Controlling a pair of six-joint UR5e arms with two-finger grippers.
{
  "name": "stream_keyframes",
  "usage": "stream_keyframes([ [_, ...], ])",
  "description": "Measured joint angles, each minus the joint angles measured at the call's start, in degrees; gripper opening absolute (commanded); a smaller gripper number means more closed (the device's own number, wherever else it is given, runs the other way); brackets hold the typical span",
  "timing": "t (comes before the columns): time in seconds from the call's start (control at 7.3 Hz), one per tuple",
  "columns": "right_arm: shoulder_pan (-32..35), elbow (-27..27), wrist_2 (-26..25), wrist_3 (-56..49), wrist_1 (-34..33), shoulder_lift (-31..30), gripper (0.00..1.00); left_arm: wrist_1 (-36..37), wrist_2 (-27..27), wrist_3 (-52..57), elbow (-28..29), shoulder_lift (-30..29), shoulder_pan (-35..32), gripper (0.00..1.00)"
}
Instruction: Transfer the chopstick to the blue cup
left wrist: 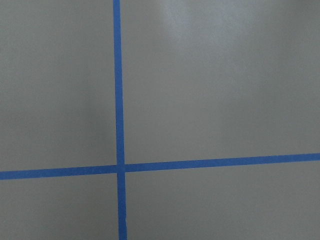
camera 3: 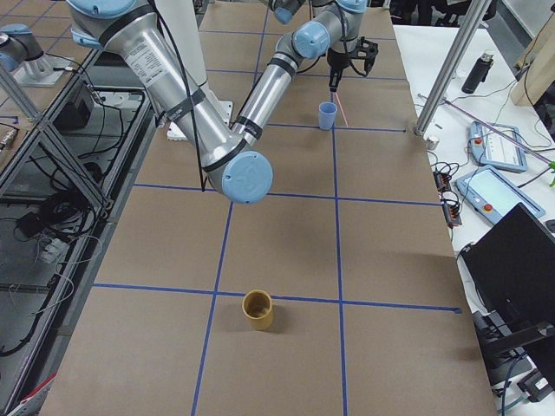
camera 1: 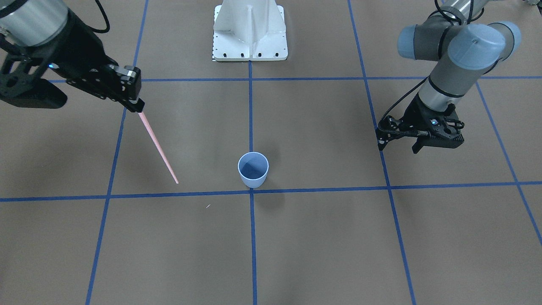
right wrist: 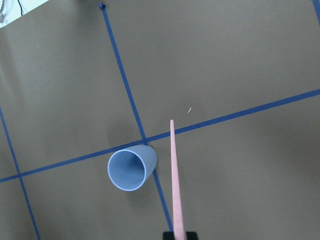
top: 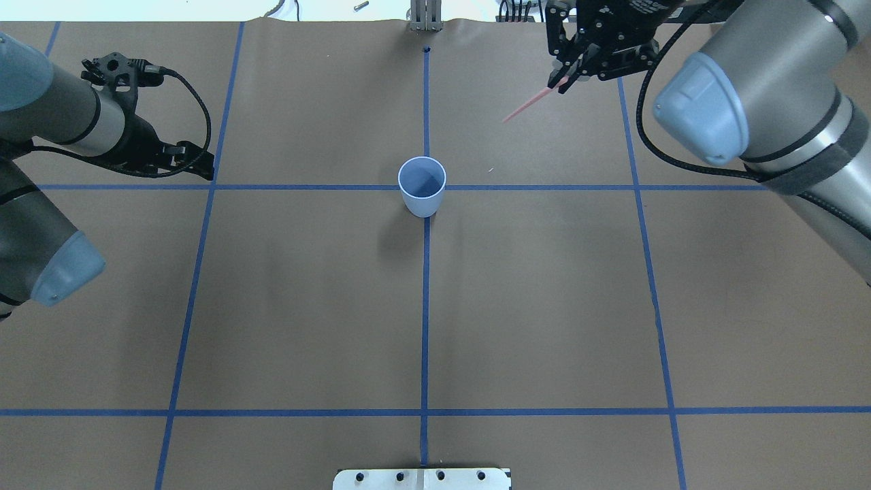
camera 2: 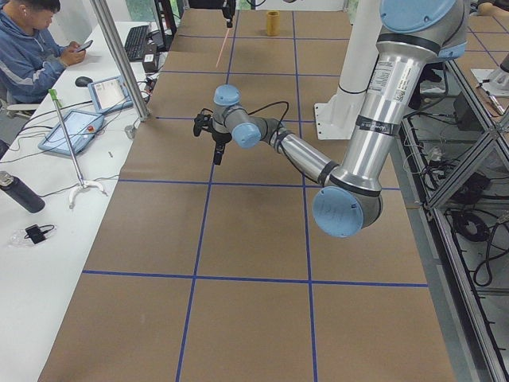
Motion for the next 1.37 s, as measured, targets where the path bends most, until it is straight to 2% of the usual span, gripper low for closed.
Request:
stream_keyframes([
  [0.27,-2.5,-4.1,-0.1,7.5,1.5,4.6,0.00,0.0,0.0,0.0,0.2,0.1,0.0,0.98],
  [0.69,-6.1,-7.8,-0.5,10.1,1.8,8.7,0.00,-3.6,0.0,-0.3,2.6,0.2,0.1,0.98],
  [1.37,-9.4,-10.2,-0.5,10.0,1.6,9.2,0.00,-6.0,-0.1,-0.6,3.8,0.5,0.0,0.98],
])
